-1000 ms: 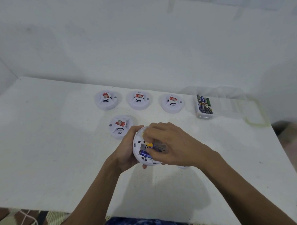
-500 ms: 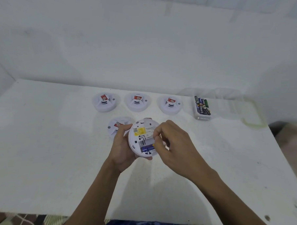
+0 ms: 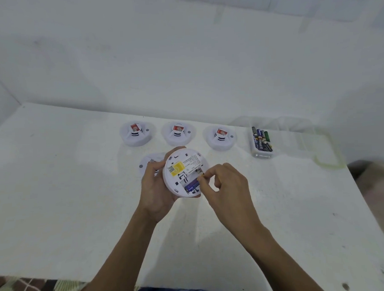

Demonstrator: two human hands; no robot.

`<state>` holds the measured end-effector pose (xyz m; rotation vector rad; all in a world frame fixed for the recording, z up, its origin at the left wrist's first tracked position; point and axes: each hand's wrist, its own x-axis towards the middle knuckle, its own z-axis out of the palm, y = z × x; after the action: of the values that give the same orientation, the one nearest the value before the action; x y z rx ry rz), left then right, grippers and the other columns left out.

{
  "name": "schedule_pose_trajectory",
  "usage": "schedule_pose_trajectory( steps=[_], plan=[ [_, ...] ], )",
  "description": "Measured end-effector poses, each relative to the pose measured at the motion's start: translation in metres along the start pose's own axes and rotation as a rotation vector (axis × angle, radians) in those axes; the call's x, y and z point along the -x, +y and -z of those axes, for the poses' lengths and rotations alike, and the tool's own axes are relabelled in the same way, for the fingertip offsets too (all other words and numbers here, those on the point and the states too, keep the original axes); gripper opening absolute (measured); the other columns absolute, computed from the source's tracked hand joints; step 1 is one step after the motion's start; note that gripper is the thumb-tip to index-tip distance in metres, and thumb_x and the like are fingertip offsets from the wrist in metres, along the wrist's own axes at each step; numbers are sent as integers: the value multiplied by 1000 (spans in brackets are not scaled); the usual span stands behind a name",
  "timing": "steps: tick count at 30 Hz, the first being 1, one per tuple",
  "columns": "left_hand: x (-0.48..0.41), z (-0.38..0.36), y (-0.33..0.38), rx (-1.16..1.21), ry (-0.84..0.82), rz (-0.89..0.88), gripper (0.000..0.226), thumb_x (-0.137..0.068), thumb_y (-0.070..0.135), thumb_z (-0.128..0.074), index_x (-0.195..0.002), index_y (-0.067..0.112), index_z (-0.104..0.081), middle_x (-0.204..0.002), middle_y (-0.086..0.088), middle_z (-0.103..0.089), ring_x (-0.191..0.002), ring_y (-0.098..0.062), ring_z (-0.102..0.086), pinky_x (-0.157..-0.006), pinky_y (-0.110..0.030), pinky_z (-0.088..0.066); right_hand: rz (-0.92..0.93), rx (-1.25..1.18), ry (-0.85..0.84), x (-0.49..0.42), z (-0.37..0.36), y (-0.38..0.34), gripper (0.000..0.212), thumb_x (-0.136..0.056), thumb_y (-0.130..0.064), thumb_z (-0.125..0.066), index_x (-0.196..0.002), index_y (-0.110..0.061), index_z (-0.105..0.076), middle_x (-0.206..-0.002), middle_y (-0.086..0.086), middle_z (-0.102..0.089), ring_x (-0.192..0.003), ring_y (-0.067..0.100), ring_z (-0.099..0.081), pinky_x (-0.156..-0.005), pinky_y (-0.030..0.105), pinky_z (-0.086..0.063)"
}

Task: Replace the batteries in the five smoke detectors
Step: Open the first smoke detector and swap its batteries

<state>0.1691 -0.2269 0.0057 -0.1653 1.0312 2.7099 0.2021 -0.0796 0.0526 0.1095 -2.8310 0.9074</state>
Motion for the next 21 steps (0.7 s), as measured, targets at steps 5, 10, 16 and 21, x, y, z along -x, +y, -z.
schedule_pose_trajectory(
  steps=[5,10,16,21],
  plan=[
    [-2,-2,-4,-61,36,-38,56,-99,30,-22,-86,28,-76,-96,-2,-73,-89,-21,-71,-65,-32,-58,-81,-89,-8,-2,-4,-4,12,-89,-26,-63,-88,-15,-59,-71,-13,-40,-62,2,-43,-65,2,-37],
    [-7,3,-9,-296,71,-173,76,-64,65,-70,-122,17,-55,-117,-8,-66,-107,-25,-64,-80,-34,-57,-183,-226,-58,-1,-6,-8,14,-86,-23,-66,-90,-15,-55,-71,-14,-41,-61,1,-43,-61,0,-37],
    [-8,3,-10,-366,39,-262,31,-97,28,-39,-121,12,-52,-108,3,-71,-102,-17,-67,-79,-27,-56,-251,-325,-64,-3,-8,-9,20,-83,-26,-69,-86,-18,-52,-72,-14,-51,-60,1,-49,-55,2,-39],
    [-7,1,-11,-362,21,-203,30,-91,36,-44,-115,21,-54,-103,7,-72,-99,-16,-68,-76,-26,-56,-232,-299,-8,-1,-8,-11,28,-83,-40,-68,-85,-22,-46,-78,-14,-55,-72,4,-59,-57,4,-44]
  ],
)
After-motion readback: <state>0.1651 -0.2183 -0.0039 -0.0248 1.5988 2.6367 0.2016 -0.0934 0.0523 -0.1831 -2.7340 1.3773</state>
